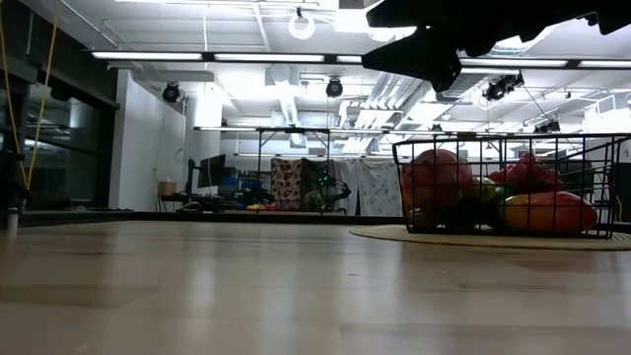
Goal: Build produce basket
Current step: Put the pear into the wire basket
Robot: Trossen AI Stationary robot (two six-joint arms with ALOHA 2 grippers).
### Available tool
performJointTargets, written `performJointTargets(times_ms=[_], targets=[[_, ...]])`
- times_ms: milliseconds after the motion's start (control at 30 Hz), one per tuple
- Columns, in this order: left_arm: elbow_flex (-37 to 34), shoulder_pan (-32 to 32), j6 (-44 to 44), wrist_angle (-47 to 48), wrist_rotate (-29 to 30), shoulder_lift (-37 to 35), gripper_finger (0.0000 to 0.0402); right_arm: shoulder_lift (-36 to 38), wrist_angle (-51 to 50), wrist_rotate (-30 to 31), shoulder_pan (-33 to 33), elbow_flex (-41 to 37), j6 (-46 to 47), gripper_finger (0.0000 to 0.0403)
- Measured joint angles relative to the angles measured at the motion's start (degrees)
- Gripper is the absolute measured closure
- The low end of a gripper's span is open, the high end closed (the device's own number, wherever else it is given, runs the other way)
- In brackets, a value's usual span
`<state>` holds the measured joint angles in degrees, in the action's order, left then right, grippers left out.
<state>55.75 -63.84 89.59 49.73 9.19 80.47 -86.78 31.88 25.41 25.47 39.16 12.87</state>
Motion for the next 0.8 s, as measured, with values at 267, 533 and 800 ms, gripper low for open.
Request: performJointTargets(times_ms=[267, 533, 800], targets=[[-0.5, -2.3, 3.3, 0.0, 3.2, 0.0, 0.0141, 0.0, -1.7, 0.0, 0.0, 0.0, 0.1, 0.0135], [-2.8, -2.3, 4.3, 1.6, 1.2, 1.4, 0.0141, 0.0, -1.7, 0.1, 0.0, 0.0, 0.1, 0.0135], [-2.8, -2.4, 4.2, -0.8, -1.1, 2.5, 0.0141, 0.0, -2.4, 0.2, 0.0, 0.0, 0.1, 0.0135]])
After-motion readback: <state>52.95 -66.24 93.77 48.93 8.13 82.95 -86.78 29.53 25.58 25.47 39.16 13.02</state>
